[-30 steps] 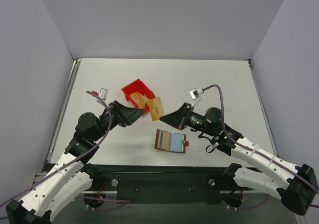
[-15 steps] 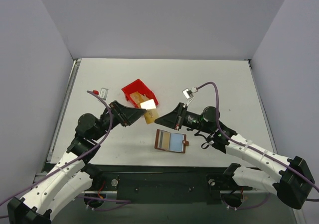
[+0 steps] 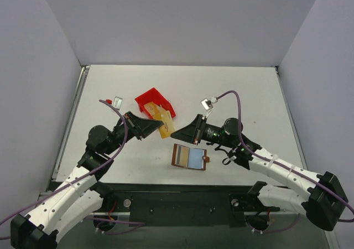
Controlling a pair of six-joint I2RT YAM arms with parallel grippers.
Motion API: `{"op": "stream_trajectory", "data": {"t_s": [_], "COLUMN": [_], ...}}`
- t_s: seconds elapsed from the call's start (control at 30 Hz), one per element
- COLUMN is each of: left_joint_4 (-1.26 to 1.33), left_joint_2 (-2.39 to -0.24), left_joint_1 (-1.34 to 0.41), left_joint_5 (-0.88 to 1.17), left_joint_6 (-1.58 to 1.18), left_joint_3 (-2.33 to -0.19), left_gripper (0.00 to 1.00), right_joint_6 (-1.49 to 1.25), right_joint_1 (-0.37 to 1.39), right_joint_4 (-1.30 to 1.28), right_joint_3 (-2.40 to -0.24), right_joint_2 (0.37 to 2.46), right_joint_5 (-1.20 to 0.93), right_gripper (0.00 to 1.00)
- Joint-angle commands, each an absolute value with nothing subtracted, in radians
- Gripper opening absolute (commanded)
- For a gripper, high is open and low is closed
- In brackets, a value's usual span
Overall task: Put the credit cards into the card holder
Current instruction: Insert the credit card into the card holder.
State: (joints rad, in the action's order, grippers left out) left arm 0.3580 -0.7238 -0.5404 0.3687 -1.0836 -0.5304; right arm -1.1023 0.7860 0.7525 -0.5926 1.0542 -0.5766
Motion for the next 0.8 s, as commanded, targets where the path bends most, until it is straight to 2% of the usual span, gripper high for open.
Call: {"op": "stream_trajectory", "data": {"t_s": [0.0, 0.1, 0.2, 0.3, 0.47, 0.57, 0.77], "left_joint_4": [0.43, 0.42, 0.403, 0.373, 0.328, 0.334, 0.38], "left_joint_2": [-0.721, -0.716, -0.709, -0.706, -0.723, -0.726, -0.768], "left_joint_1": [-0.541, -0.541, -0.542, -0.543, -0.546, -0.555, -0.583], "left_joint_5": [0.39, 0.39, 0.394, 0.408, 0.468, 0.502, 0.554], "left_joint_6": [-1.08, -1.081, -1.075, -1.068, -1.052, -1.049, -1.049], "left_joint_3": [-0.534, -0.531, -0.531, -0.531, -0.545, -0.535, -0.538], "left_gripper": [0.09, 0.0, 0.0, 0.0, 0.0, 0.0, 0.0], "right_joint_6": [-1.097, -1.051, -0.945, -0.803, -0.677, -0.643, -0.64], "right_joint_1": [0.784, 0.782, 0.782, 0.781, 0.772, 0.755, 0.736], "right_joint_4": [0.83, 0.757, 0.628, 0.415, 0.207, 0.173, 0.166], "right_joint_3": [-0.617, -0.63, -0.646, -0.673, -0.701, -0.704, -0.706], "right_joint_2": [1.057, 1.034, 0.988, 0.915, 0.825, 0.811, 0.824], "right_joint_5": [-0.604, -0.603, -0.563, -0.503, -0.413, -0.428, -0.489], "right_gripper": [0.01, 0.16, 0.31, 0.37, 0.46, 0.5, 0.52]}}
